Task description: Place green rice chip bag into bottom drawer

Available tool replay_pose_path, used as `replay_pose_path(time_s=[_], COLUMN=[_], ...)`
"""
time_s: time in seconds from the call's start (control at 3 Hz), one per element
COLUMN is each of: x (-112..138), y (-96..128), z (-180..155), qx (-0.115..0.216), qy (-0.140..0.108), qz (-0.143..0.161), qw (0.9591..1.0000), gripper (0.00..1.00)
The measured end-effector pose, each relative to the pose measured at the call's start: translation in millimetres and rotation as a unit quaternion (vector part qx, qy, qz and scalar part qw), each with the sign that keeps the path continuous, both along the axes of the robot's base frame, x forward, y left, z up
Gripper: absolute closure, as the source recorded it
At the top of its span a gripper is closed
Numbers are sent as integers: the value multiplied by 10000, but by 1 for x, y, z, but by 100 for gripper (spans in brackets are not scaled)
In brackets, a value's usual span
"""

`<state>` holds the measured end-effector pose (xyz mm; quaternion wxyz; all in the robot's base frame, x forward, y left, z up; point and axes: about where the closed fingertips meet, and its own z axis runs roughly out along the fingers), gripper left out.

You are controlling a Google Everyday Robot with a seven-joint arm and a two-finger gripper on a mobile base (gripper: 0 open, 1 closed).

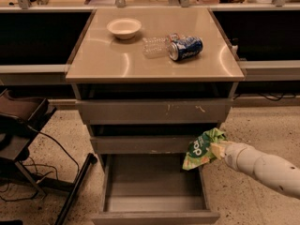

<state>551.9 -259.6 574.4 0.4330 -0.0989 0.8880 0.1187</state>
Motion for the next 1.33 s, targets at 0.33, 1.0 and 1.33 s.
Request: replay_pose_path(time_s=[0.33, 1.0, 1.33], x=[2, 20, 27], y=[2, 32, 40], z=[-6, -123, -192], qx=[8, 237, 529], qy=[2, 310, 842], qz=[13, 389, 731], qw=[10000, 9985, 9924], gripper=[100, 100, 100])
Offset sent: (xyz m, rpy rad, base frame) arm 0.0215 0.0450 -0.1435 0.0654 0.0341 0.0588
